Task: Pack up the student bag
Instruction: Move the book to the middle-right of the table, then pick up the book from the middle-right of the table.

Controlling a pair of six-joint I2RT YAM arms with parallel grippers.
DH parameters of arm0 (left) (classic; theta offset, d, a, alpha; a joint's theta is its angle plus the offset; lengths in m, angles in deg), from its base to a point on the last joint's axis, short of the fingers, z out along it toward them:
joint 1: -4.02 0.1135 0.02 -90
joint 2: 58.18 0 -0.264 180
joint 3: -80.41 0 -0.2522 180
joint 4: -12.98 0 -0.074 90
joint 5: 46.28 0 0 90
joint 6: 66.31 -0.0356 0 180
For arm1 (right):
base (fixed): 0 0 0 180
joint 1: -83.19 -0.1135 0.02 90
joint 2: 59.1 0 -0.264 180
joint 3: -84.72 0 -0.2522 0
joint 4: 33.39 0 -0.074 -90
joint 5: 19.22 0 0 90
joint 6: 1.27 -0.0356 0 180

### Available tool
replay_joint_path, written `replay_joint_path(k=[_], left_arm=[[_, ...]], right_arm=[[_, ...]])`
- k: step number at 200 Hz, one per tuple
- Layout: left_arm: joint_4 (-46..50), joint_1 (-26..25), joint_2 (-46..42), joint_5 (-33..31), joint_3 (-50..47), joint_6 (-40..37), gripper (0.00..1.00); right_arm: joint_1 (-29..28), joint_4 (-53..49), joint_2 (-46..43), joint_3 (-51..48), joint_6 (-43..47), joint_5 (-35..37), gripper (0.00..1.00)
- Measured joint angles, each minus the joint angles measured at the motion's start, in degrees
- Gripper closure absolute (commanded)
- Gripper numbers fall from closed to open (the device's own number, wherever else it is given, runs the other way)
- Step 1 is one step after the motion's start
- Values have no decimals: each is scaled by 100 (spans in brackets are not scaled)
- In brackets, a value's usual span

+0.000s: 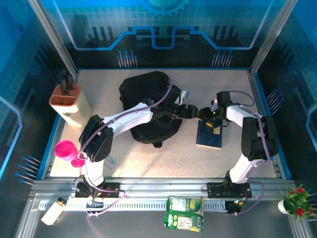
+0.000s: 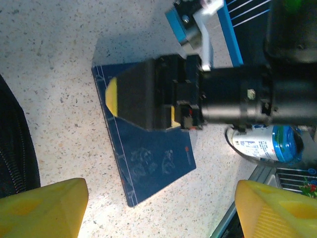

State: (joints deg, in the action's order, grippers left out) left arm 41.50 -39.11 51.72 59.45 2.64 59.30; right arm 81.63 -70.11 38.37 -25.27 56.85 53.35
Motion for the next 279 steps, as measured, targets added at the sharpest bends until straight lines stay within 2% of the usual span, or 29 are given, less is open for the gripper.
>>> replay_joint_path(k=[39,66,92,126,166,279], left_arm=[[-2,-120,308,-4,227,304,29],[170,-387,577,-170,492,354,33],[367,-640,949,-310,911,439,41],[592,-739,1495,-363,1298,649,53],[931,-717,2024,-483,1528,780,60],[1314,-713,2575,-479,1967,785,59]], right_arm=[[98,-273,-935,-20,-13,190,36],[164,-496,-1276,68,109,1021,41],[197,-841,-1261,17,219,1862,46],[415,-1038,-1261,-282,297,2291,60],[564,-1145,-1123,-463,348,2282,67],[822,-981,-636,-645,345,1567,70]])
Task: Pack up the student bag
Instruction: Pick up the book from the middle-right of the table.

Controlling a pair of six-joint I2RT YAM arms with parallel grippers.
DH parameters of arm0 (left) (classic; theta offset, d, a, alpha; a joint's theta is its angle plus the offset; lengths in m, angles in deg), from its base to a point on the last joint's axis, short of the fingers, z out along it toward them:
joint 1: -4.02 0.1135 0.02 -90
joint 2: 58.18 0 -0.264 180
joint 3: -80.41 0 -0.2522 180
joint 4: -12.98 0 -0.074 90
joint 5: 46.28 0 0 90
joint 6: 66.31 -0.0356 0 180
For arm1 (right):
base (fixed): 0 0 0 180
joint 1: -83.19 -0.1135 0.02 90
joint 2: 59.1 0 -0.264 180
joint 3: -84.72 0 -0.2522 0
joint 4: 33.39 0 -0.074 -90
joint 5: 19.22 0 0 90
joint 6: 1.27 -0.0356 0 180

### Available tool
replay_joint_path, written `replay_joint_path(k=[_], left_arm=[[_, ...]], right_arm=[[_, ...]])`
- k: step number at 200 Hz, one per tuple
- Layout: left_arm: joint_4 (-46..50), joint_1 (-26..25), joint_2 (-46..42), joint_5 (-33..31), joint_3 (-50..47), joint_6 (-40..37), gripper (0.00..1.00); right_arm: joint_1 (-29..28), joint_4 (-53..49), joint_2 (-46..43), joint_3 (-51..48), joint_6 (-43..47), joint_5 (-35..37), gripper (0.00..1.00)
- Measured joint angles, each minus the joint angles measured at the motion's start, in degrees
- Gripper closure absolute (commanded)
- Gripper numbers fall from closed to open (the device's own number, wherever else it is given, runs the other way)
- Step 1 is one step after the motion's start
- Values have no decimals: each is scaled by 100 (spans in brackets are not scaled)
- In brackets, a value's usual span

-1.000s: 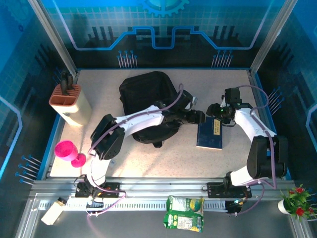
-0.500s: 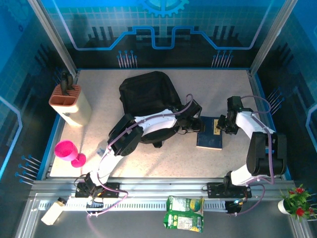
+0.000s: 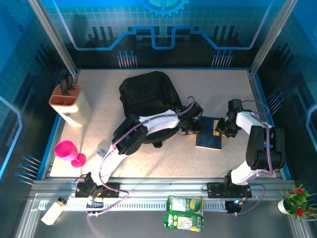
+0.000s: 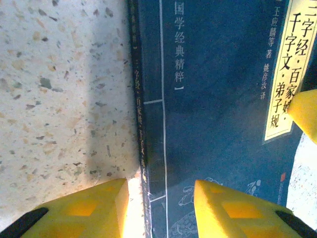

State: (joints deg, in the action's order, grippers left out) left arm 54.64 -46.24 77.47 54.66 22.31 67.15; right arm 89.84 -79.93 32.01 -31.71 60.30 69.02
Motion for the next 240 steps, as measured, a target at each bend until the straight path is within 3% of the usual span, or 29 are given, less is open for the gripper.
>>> replay_joint_path(k=[67,159,212,240], left_arm=[[37,61,221,356,308,55,56],[-708,214,74,1478,92,584,68],[-1165,210,-125,1641,-98,748,70],[-1097,210,-125,1639,-90,765,78]], right_arm=[[306,157,20,-111,0,-518,71],[442,284,20,-184,-24,-699,71],[466,367,20,-199,-26,-798,71],[466,396,4,-221,-50,-817,69]])
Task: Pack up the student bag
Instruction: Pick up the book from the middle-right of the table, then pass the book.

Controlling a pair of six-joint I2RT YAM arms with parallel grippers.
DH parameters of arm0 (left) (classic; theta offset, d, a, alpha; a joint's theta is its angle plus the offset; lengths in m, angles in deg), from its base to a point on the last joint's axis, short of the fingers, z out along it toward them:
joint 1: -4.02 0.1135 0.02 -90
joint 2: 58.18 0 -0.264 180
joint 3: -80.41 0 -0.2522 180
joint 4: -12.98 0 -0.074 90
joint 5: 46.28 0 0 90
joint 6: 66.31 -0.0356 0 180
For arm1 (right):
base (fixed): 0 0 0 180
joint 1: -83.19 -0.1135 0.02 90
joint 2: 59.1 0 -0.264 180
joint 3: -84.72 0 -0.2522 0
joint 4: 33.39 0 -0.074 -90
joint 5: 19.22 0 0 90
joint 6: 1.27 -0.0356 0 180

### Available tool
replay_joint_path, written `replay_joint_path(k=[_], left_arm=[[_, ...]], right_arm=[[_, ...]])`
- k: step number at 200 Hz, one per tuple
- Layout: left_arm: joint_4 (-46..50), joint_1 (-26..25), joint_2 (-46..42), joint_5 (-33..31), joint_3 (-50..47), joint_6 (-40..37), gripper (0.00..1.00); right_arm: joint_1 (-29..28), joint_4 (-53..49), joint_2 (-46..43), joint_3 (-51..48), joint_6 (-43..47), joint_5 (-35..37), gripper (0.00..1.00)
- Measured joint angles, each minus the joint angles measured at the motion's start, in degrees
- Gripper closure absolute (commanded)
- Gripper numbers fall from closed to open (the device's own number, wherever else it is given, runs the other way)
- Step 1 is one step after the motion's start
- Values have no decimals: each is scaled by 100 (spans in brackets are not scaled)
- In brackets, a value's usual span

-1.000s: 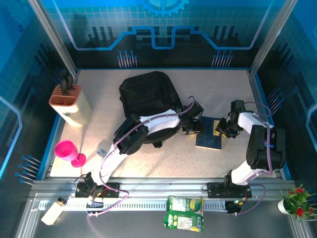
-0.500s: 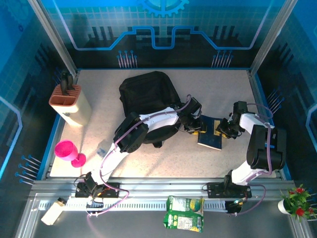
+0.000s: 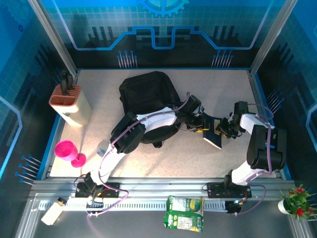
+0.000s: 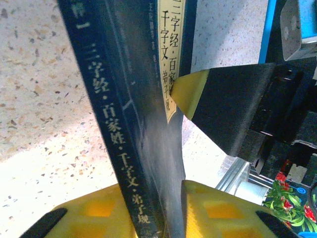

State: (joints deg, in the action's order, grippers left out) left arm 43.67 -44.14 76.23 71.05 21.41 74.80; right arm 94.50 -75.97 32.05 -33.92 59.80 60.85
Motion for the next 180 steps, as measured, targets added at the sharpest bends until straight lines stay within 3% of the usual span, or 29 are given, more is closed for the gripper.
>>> replay_joint_path(k=[30,56,100,147,180], left_arm=[[177,0,-2,-31,28,-92,89],[269,2,-109,-153,2,-319,95],[155,133,-1274,-422,-761,-568,97],[-774,848,-2874,-702,-2262,-428,98],[-1626,1458,-3644,-999,-3504,50,98]], right_arm=[[2,33,-111,-68,-76,2,62],[2,17,-435,-160,-205,-140,49],[2,304,-1611,-197,-586,-876,32],[-52,1462,-2092,-457,-1456,-1934,19],[-501,2361,-2120,-713,-2229,-2277,16]])
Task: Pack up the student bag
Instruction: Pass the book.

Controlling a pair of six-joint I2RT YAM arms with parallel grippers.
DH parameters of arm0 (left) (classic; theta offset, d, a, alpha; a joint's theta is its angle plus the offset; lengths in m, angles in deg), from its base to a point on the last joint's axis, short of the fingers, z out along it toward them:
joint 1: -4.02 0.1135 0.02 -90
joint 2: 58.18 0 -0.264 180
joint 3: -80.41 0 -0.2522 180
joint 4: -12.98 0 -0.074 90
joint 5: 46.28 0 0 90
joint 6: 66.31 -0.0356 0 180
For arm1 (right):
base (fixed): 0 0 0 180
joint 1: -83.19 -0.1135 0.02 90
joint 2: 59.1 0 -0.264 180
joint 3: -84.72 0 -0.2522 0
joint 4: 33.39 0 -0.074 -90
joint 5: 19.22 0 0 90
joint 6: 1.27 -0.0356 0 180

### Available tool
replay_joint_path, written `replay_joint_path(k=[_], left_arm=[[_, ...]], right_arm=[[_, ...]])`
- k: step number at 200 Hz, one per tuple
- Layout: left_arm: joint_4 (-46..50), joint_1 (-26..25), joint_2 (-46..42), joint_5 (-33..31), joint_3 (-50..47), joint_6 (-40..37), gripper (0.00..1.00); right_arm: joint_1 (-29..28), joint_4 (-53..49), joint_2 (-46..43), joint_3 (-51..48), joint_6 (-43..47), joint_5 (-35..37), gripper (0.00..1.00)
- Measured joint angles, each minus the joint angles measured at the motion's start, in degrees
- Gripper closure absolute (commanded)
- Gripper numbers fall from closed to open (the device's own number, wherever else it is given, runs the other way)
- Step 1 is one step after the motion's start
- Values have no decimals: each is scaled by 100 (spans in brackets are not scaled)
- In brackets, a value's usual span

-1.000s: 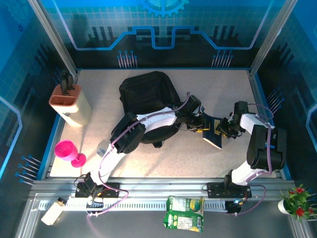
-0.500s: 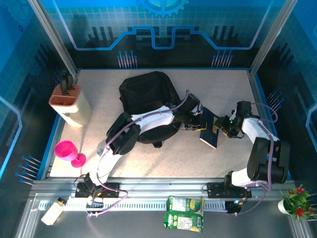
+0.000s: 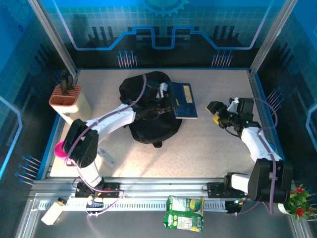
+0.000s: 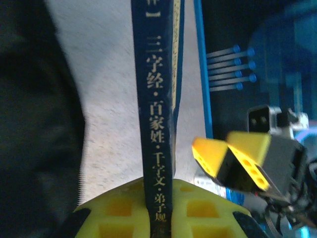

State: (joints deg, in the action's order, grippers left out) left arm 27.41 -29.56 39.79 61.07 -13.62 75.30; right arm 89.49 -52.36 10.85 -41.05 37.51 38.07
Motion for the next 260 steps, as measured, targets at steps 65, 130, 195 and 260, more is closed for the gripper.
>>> replay_joint_path(k=[65,130,195,260], left_arm=[[-1740,376,-802,-721,-1703,1303,98],[-2894,376,-688,-857,-1895,2162,98],[-3248,380,-457,-857,-1937,2524,98],[-3342,380,-457,-857,-1956,2636,97]], right_arm=[[-1139,2455,96,-990,-2389,273,19],[-2151,4207,1023,-844,-3657,496,23],[-2695,5259,1777,-577,-4258,868,31],[-2706,5759,2107,-470,-4472,1027,60]])
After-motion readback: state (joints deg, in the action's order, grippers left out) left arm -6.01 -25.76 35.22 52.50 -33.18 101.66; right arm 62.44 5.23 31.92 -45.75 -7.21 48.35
